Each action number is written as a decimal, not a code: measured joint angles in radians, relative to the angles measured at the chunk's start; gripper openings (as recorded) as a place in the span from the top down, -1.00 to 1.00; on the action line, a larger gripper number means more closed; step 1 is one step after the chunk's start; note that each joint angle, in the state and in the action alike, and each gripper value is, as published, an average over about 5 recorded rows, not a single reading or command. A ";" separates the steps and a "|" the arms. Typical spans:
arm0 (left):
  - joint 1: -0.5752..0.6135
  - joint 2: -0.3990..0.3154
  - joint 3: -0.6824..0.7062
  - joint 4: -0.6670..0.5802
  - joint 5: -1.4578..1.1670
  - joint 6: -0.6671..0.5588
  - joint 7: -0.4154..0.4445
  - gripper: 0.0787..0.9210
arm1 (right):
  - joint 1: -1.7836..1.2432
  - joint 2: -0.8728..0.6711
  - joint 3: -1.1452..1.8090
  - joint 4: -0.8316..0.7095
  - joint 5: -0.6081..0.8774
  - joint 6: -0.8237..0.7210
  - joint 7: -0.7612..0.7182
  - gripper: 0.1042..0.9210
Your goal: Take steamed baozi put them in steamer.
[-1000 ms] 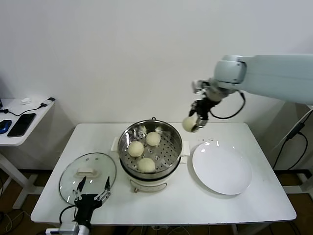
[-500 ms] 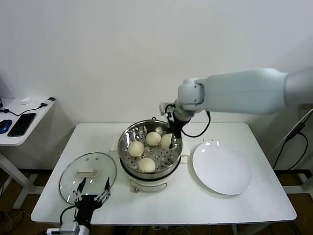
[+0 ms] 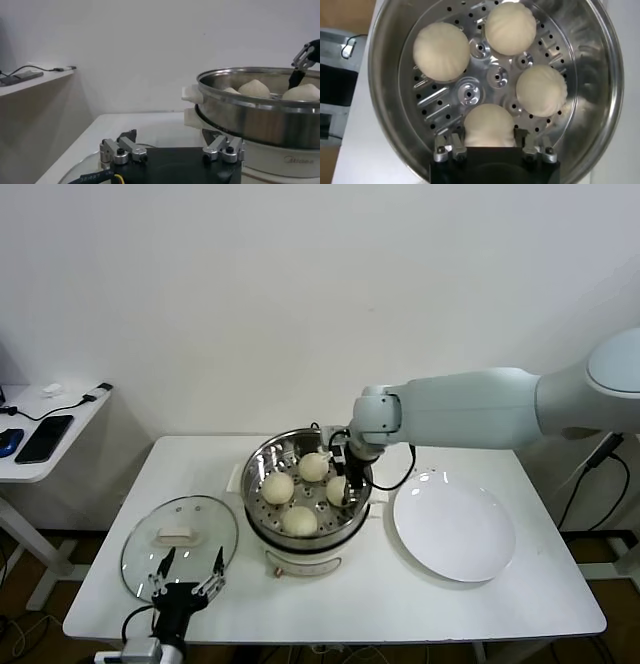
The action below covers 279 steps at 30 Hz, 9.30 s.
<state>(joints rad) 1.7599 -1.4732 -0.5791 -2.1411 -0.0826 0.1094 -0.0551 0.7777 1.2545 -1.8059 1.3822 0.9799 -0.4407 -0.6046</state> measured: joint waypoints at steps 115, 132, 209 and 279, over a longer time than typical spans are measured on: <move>-0.405 0.213 0.025 0.730 1.349 -0.024 -0.373 -0.68 | -2.257 0.084 2.445 0.201 -0.723 0.702 0.588 -0.76; -0.445 0.188 0.027 0.789 1.370 -0.015 -0.380 0.46 | -2.256 0.085 2.440 0.200 -0.736 0.694 0.582 -0.76; -0.704 -0.075 0.683 0.312 1.749 0.627 0.314 0.87 | -2.341 0.084 2.447 0.315 -0.825 0.741 0.601 -0.76; -0.308 0.160 0.030 0.100 0.078 -0.008 -0.010 -0.77 | -2.329 0.072 2.416 0.339 -0.818 0.737 0.628 -0.76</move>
<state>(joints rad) 1.4523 -1.3133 -0.5486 -2.0416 -0.0045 0.1014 -0.0652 -1.5517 1.3261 0.6100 1.7213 0.1618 0.2965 0.0234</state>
